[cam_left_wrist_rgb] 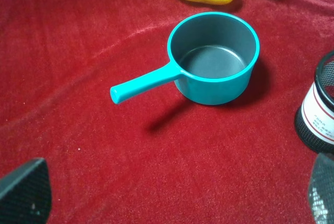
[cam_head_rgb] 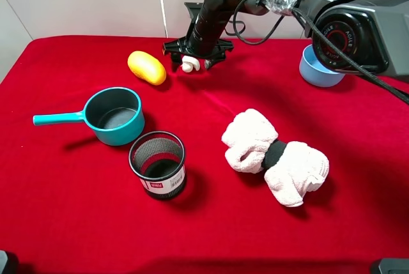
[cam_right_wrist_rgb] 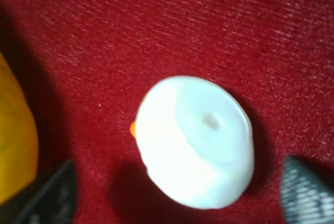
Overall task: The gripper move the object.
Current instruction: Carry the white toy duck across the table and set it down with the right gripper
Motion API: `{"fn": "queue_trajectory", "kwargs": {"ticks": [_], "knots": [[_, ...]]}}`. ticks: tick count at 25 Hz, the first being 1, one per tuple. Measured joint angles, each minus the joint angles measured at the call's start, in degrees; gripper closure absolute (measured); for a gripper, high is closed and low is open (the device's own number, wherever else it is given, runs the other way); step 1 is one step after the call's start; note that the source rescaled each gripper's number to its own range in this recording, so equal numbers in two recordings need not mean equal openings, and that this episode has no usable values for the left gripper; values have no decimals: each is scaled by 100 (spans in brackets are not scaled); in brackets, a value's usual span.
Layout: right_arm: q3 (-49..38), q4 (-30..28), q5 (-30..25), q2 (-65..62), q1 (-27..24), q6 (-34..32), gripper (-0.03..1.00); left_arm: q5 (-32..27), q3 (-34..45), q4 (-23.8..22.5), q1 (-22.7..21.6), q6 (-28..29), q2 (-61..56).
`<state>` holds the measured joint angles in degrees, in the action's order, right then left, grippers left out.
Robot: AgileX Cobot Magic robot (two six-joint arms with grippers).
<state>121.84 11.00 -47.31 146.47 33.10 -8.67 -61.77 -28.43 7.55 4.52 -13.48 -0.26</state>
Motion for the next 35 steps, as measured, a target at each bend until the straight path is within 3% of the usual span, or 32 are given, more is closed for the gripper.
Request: {"fn": "queue_trajectory", "kwargs": {"ticks": [2,5,35], "knots": [[0,0,-5,0,0,0,3,0,0,0,0,0,0],[0,0,-93,0,0,27,-3,0,0,0,0,0,0],[0,-190,-1799,-1116,0,557,-3,0,0,0,0,0,0]]}}
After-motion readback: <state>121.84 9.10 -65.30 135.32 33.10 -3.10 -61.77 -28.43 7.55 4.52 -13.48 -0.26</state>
